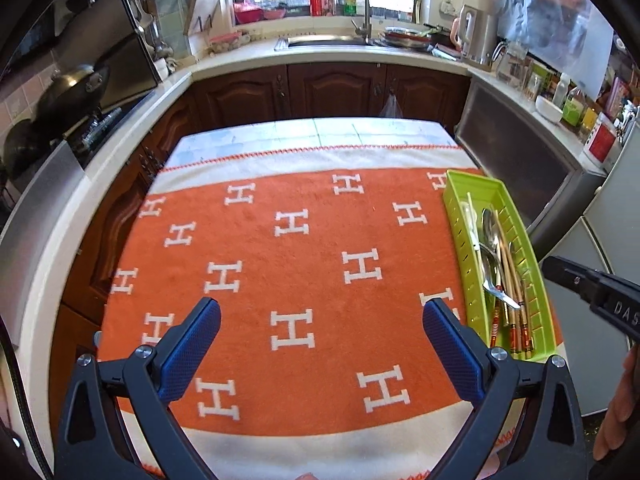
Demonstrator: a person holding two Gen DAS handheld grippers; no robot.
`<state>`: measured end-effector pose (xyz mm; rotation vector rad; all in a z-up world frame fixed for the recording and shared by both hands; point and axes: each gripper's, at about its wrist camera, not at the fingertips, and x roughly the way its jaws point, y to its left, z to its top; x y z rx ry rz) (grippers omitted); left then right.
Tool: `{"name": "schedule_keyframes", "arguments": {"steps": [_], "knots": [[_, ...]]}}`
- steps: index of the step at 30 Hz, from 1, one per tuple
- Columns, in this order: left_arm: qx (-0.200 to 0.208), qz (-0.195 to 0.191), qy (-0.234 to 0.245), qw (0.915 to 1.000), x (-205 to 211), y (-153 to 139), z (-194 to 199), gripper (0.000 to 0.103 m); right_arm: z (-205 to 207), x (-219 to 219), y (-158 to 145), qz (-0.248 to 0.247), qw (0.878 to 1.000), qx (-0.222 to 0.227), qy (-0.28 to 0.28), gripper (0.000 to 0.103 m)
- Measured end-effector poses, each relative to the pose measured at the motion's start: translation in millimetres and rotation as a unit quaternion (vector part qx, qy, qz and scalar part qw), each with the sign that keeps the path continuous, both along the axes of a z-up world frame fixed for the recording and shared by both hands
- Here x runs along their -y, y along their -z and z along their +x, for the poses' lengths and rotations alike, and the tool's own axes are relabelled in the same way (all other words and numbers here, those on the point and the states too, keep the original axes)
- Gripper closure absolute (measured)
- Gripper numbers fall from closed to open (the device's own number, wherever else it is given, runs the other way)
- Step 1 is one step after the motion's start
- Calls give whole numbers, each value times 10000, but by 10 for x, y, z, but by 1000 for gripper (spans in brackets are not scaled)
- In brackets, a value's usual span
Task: Organize utensils
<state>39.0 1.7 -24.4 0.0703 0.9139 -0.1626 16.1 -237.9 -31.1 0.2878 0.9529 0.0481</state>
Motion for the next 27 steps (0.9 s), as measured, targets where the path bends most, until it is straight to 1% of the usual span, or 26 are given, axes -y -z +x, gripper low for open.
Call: {"name": "schedule_keyframes", "arguments": {"steps": [4, 8, 13, 15, 17, 22, 27], "knots": [[175, -30, -101, 9998, -111, -172, -112, 1, -82, -201, -184, 38, 9996, 232, -179, 95], [270, -133, -318, 9990, -272, -302, -159, 1, -108, -352, -343, -48, 9986, 456, -260, 95], [355, -166, -584, 9975, -420, -434, -192, 1, -142, -523, -537, 17, 9966, 724, -395, 95], [416, -176, -691, 9966, -457, -487, -223, 1, -159, -553, -589, 147, 9961, 771, -407, 95], [490, -144, -769, 9957, -465, -523, -260, 1, -173, -586, -618, 227, 9958, 795, -401, 95], [630, -49, -883, 9941, -478, -565, -335, 1, -241, -693, -639, -42, 9955, 870, -362, 95], [568, 32, -827, 9950, -441, -527, -336, 1, -266, -729, -636, -134, 9956, 874, -321, 95]]}}
